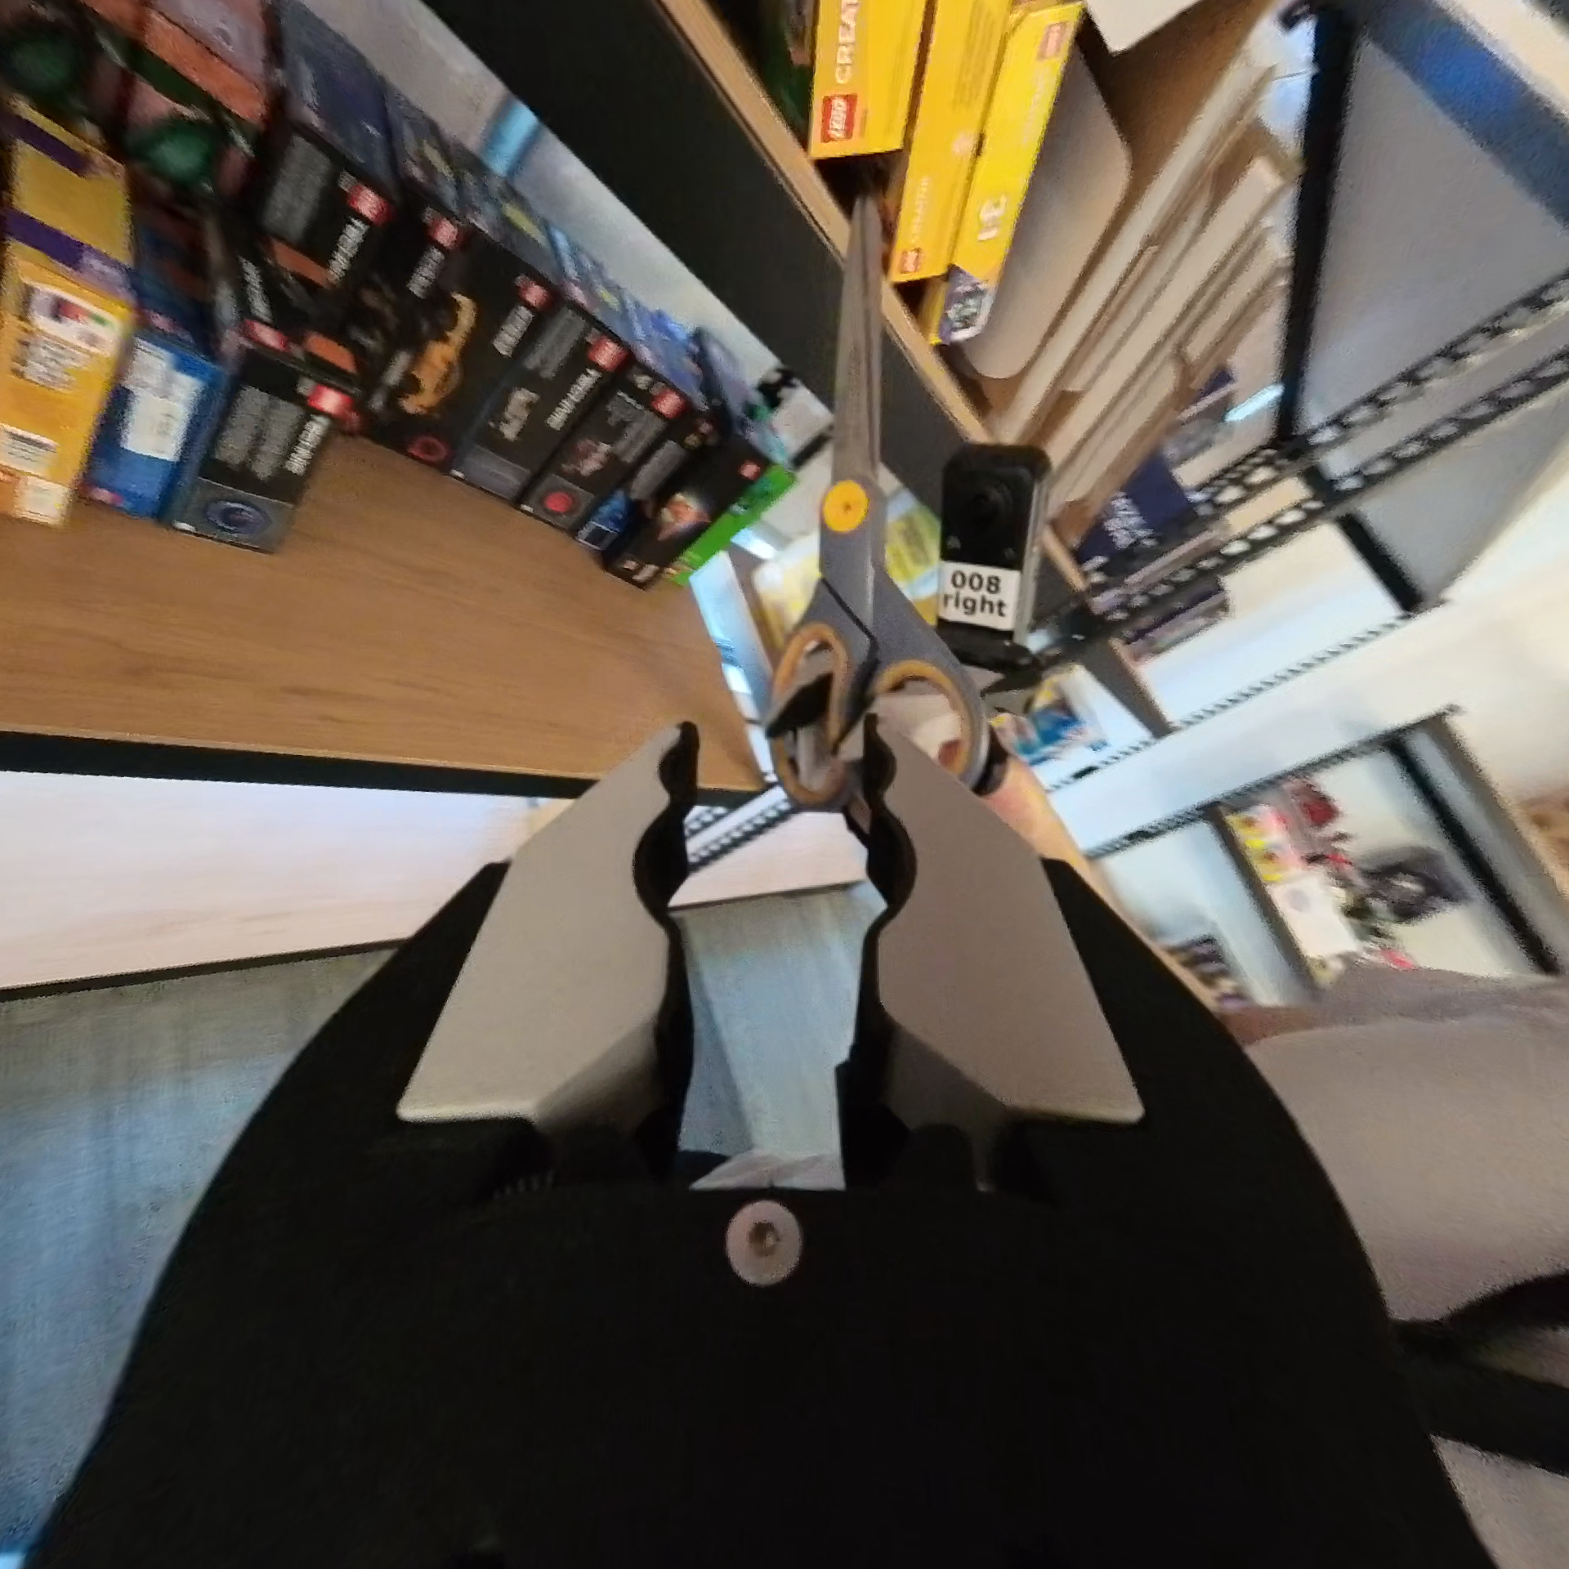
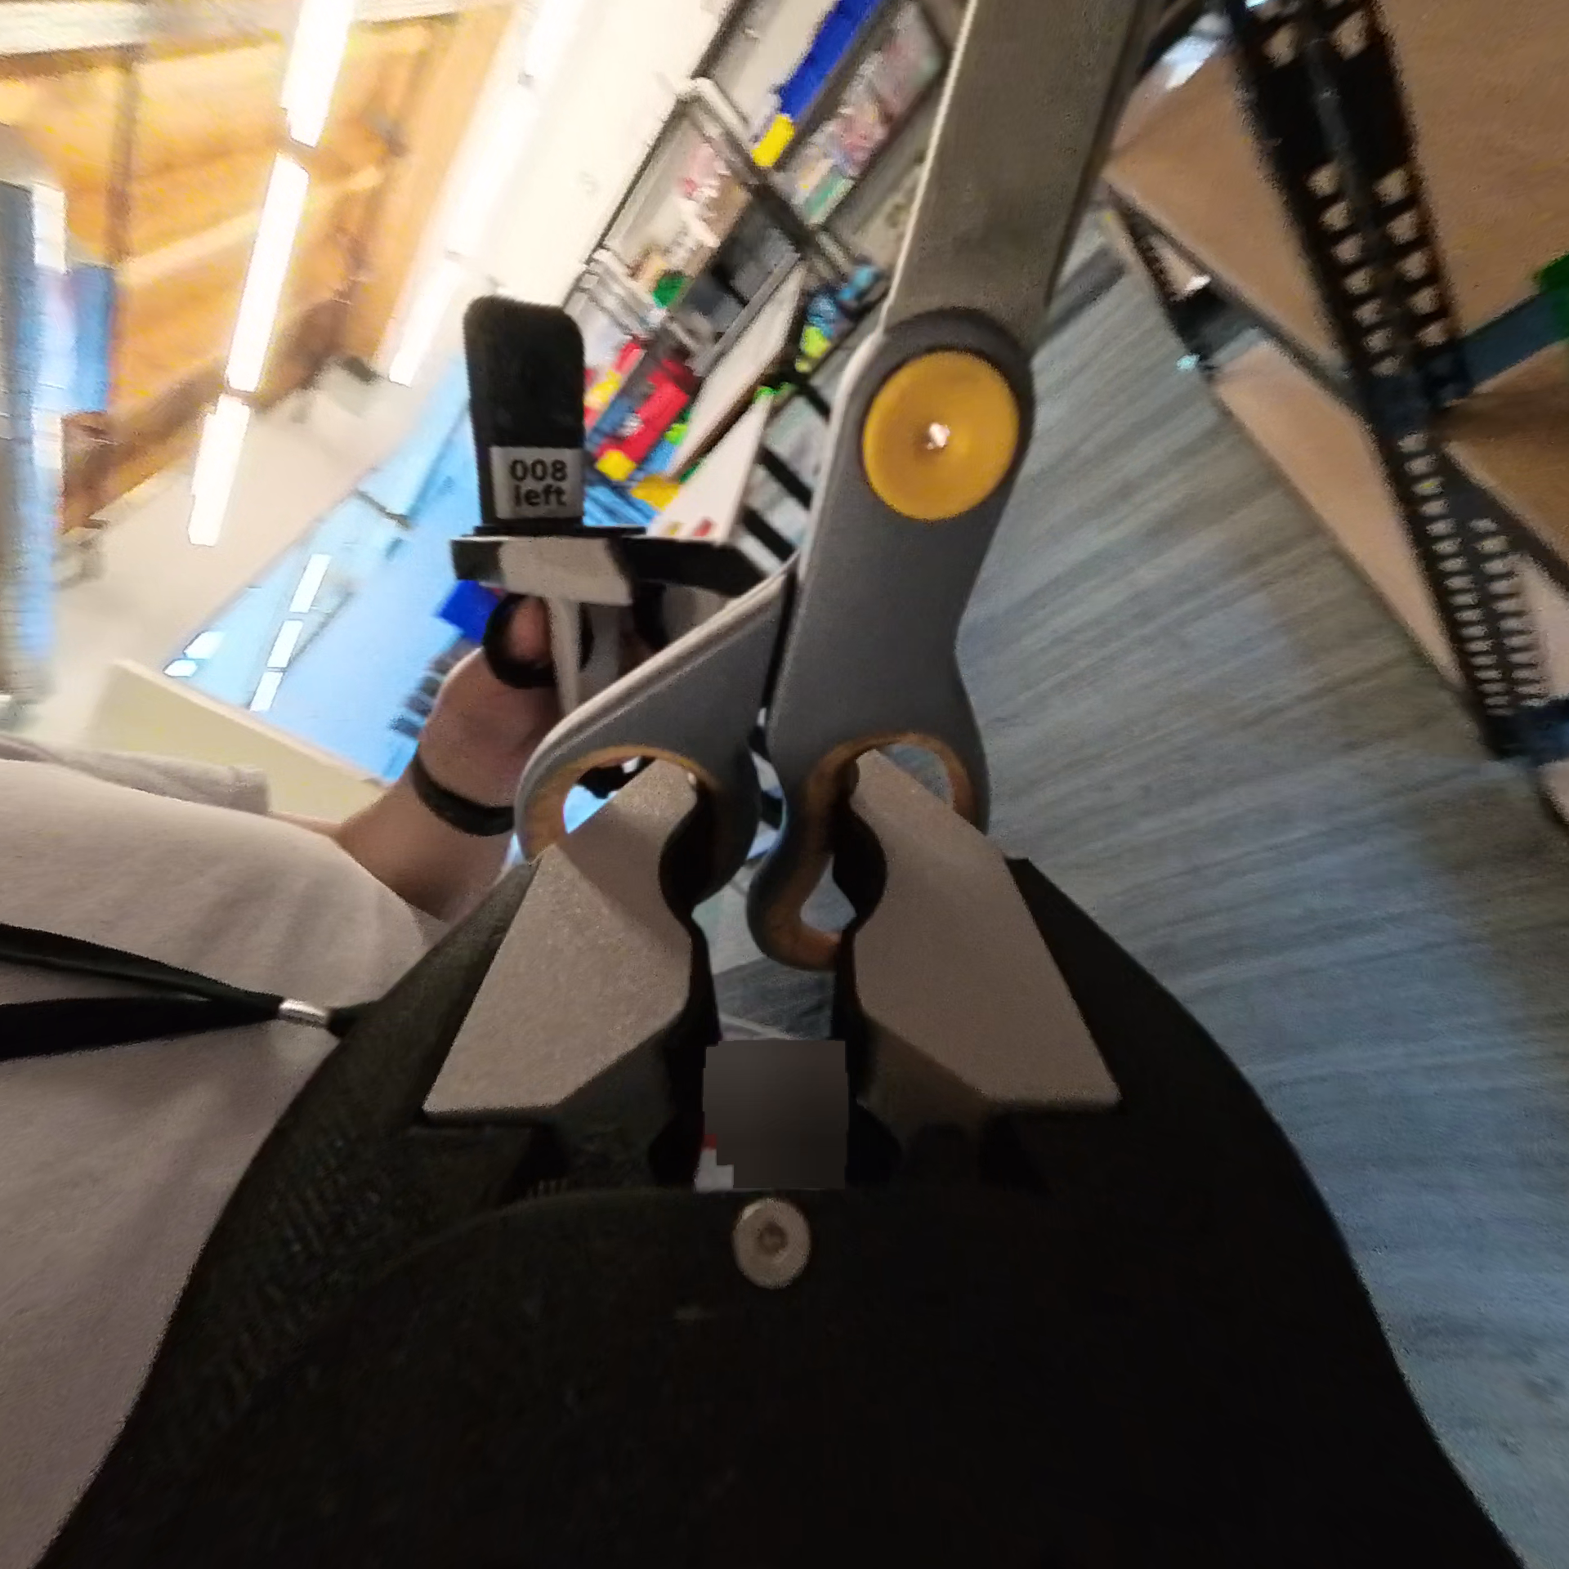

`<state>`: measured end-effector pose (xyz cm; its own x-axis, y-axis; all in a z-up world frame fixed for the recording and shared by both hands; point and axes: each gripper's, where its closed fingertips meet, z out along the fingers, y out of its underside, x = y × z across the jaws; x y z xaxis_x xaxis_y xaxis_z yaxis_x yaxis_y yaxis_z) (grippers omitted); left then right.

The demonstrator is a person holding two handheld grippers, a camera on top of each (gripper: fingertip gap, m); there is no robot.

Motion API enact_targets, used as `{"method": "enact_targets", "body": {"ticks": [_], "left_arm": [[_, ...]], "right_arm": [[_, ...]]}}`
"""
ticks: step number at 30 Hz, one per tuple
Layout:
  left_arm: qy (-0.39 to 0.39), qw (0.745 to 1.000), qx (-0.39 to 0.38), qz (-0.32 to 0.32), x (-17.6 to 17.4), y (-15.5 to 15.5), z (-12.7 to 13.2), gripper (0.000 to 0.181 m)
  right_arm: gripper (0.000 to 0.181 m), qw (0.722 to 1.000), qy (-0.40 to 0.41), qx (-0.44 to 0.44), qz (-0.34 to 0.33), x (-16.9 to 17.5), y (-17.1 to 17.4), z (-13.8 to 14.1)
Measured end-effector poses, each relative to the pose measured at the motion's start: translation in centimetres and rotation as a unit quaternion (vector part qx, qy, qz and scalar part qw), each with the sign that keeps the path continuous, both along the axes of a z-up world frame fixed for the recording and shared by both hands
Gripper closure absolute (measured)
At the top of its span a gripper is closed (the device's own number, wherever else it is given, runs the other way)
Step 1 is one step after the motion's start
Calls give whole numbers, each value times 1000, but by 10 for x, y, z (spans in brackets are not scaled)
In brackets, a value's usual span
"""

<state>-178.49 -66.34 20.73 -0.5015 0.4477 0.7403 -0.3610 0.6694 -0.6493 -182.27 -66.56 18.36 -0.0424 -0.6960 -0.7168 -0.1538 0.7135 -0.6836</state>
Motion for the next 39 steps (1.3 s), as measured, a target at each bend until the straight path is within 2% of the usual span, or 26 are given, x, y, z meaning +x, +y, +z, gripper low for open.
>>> {"method": "enact_targets", "body": {"ticks": [2,4,6,7,10,13,15,19,24,27,33,39], "left_arm": [[44,998,-8,-33,5,7,3,137],[53,995,-33,-72,-3,13,5,129],[84,989,-41,-111,-11,17,15,104],[121,984,-36,-123,-11,16,23,100],[188,974,-53,-118,4,2,42,102],[178,973,-90,-114,10,-8,51,106],[171,973,-92,-125,6,-10,51,102],[194,968,-81,-139,0,-20,55,103],[205,964,-90,-142,-18,-33,70,104],[203,963,-117,-134,-33,-39,86,104],[222,956,-141,-134,-78,-55,117,97],[233,954,-156,-105,-112,-82,135,87]], "right_arm": [[161,999,18,-18,-31,15,-5,5],[161,999,-7,-12,-52,35,-7,21],[161,997,-19,-18,-76,53,-10,32],[161,995,-25,-26,-88,60,-12,36],[162,993,-63,-37,-97,79,-12,53],[161,990,-74,-43,-113,89,-17,61],[160,988,-76,-51,-126,91,-22,64],[149,984,-105,-44,-137,84,-29,72],[149,979,-141,-50,-139,63,-42,91],[148,979,-153,-75,-110,46,-45,109],[136,982,-123,-123,-74,8,-63,135],[127,989,-84,-123,-20,-21,-85,148]]}}
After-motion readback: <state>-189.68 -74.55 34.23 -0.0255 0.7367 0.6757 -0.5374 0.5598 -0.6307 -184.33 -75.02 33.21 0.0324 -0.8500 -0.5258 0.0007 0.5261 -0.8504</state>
